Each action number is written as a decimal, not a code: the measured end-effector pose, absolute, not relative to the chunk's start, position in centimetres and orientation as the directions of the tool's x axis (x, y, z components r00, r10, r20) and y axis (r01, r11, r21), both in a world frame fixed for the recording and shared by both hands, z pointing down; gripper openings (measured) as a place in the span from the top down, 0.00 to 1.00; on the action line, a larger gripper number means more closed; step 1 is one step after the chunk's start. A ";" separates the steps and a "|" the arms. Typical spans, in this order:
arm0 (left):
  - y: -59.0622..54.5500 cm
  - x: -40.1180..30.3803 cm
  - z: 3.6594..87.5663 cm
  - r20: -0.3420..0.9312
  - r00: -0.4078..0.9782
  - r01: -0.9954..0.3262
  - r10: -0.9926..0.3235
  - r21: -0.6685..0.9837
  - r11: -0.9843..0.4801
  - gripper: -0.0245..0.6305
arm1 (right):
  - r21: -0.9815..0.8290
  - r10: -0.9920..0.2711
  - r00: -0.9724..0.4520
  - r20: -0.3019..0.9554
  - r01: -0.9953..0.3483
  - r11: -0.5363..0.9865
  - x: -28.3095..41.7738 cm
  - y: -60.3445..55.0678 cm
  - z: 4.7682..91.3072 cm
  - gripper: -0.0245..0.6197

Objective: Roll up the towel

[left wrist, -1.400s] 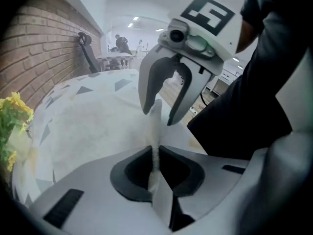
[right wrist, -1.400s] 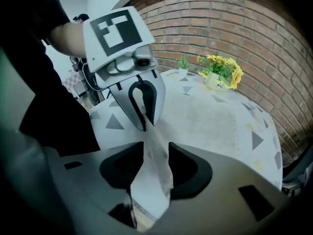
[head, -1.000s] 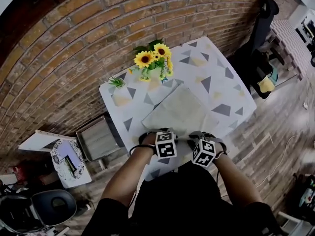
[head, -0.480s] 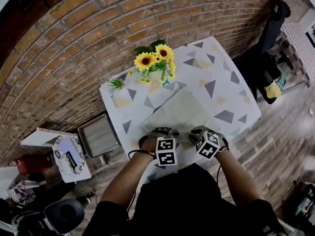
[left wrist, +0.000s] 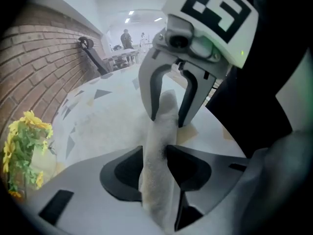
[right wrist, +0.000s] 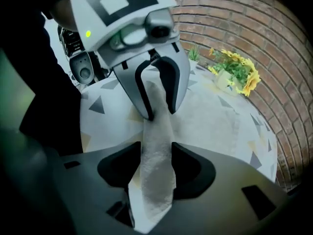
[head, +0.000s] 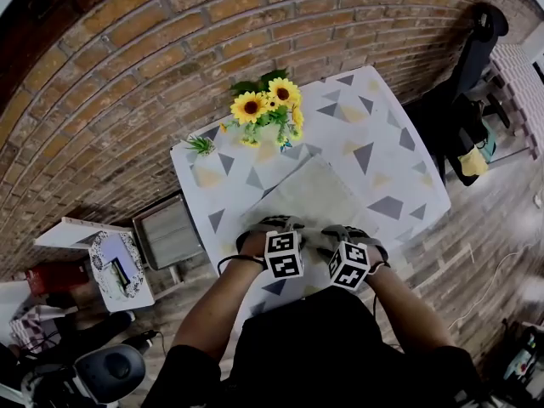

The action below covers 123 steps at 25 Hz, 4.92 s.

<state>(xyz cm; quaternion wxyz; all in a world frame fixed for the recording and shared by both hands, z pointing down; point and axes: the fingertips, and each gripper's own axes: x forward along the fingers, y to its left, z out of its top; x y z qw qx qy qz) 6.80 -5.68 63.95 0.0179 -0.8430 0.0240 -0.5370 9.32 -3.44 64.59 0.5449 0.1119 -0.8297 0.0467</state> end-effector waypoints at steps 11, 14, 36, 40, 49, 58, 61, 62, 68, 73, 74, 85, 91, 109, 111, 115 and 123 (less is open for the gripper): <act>-8.1 6.2 62.3 0.885 0.448 -0.083 -0.129 -0.103 -0.991 0.70 | 0.088 -0.200 -0.356 0.913 -0.307 0.948 11.1 -7.8 63.9 0.73; -7.0 6.6 62.2 0.893 0.441 -0.035 -0.092 -0.086 -0.996 0.69 | 0.092 -0.210 -0.354 0.911 -0.322 0.942 11.3 -8.8 63.9 0.73; -13.2 5.9 62.5 0.887 0.401 -0.147 -0.229 -0.184 -0.972 0.63 | 0.110 -0.204 -0.354 0.913 -0.268 0.957 11.0 -10.5 64.1 0.64; -12.1 6.1 62.3 0.894 0.412 -0.109 -0.174 -0.141 -0.984 0.63 | 0.127 -0.242 -0.358 0.902 -0.315 0.941 11.7 -12.6 63.7 0.73; -13.1 5.8 64.0 0.913 0.355 -0.119 -0.202 -0.170 -0.978 0.62 | 0.152 -0.285 -0.346 0.894 -0.364 0.919 12.5 -15.5 63.6 0.75; -16.1 5.7 63.6 0.898 0.373 -0.194 -0.232 -0.170 -0.966 0.63 | 0.119 -0.250 -0.445 0.860 -0.300 0.946 11.3 -15.2 61.9 0.62; -17.0 5.8 63.5 0.895 0.370 -0.206 -0.251 -0.184 -0.961 0.63 | 0.122 -0.219 -0.432 0.875 -0.240 0.963 10.8 -14.5 62.8 0.61; -17.3 5.8 63.4 0.892 0.369 -0.211 -0.259 -0.191 -0.959 0.63 | 0.122 -0.217 -0.428 0.877 -0.238 0.964 10.7 -14.6 63.1 0.61; -18.4 5.8 63.5 0.892 0.371 -0.242 -0.259 -0.176 -0.954 0.63 | 0.069 -0.184 -0.476 0.860 -0.249 0.966 9.8 -14.9 61.7 0.60; -17.0 5.7 64.9 0.935 0.326 -0.197 -0.142 -0.080 -0.977 0.71 | 0.011 -0.115 -0.416 0.902 -0.243 0.970 10.3 -13.4 64.0 0.53; -16.7 5.6 65.0 0.939 0.320 -0.189 -0.125 -0.066 -0.980 0.73 | 0.025 -0.121 -0.391 0.912 -0.240 0.970 10.5 -13.1 64.7 0.53; -8.9 4.1 64.9 0.945 0.327 -0.128 0.007 0.052 -0.990 0.85 | 0.084 -0.192 -0.347 0.918 -0.304 0.949 10.1 -8.4 65.1 0.79; -1.3 2.6 63.9 0.933 0.346 -0.071 0.101 0.133 -0.989 0.85 | 0.014 -0.119 -0.367 0.923 -0.276 0.961 8.8 -2.3 64.7 0.80; -3.3 2.5 62.8 0.927 0.372 -0.054 -0.056 -0.039 -0.998 0.69 | -0.047 -0.081 -0.363 0.928 -0.331 0.943 9.8 -3.1 64.9 0.75; -3.7 3.1 62.5 0.921 0.384 -0.037 -0.059 -0.048 -0.998 0.69 | -0.058 -0.077 -0.372 0.925 -0.338 0.939 10.1 -4.2 64.8 0.75; -4.1 3.8 62.3 0.923 0.381 -0.029 -0.055 -0.048 -0.998 0.65 | -0.081 -0.070 -0.389 0.918 -0.357 0.931 10.6 -6.3 64.7 0.74; -7.4 4.3 63.5 0.932 0.318 -0.071 -0.175 -0.161 -0.984 0.52 | -0.049 -0.133 -0.391 0.911 -0.421 0.906 11.6 -10.5 63.8 0.71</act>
